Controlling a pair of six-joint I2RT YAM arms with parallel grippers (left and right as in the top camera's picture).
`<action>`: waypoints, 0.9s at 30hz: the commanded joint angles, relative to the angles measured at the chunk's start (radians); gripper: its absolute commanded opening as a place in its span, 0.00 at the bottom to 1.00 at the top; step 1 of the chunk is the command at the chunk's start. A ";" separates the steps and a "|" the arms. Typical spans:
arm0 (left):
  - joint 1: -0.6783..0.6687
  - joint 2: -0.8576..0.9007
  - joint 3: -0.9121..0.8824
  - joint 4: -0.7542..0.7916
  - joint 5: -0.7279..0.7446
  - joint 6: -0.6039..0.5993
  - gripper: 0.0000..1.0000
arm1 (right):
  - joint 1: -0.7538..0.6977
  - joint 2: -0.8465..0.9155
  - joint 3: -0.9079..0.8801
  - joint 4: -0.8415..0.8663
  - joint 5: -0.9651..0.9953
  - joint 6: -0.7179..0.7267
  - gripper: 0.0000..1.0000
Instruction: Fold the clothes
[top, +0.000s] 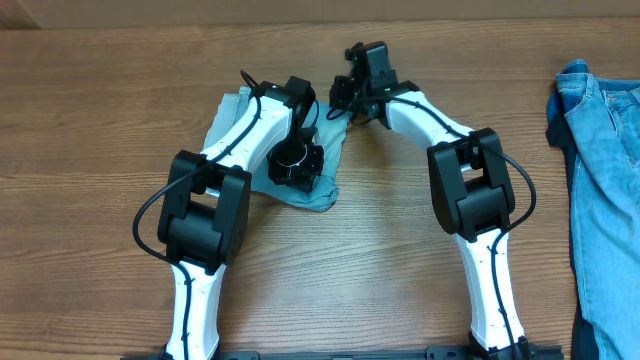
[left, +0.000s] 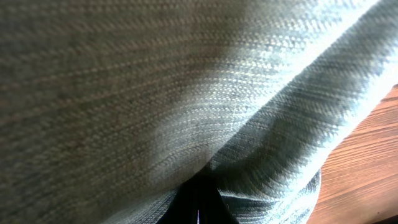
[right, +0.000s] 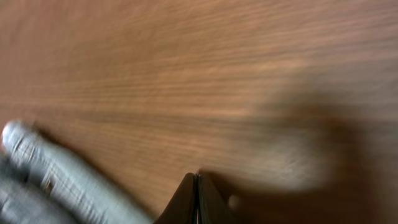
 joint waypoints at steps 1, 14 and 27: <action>-0.013 0.003 -0.026 -0.011 -0.039 0.034 0.04 | -0.004 0.018 0.021 0.048 0.020 -0.027 0.04; -0.010 0.002 0.421 0.050 -0.114 0.153 0.04 | -0.113 -0.140 0.645 -0.966 -0.011 -0.150 0.04; 0.020 0.107 0.382 0.143 -0.253 0.346 0.04 | 0.151 -0.140 0.548 -1.419 0.061 -0.283 0.04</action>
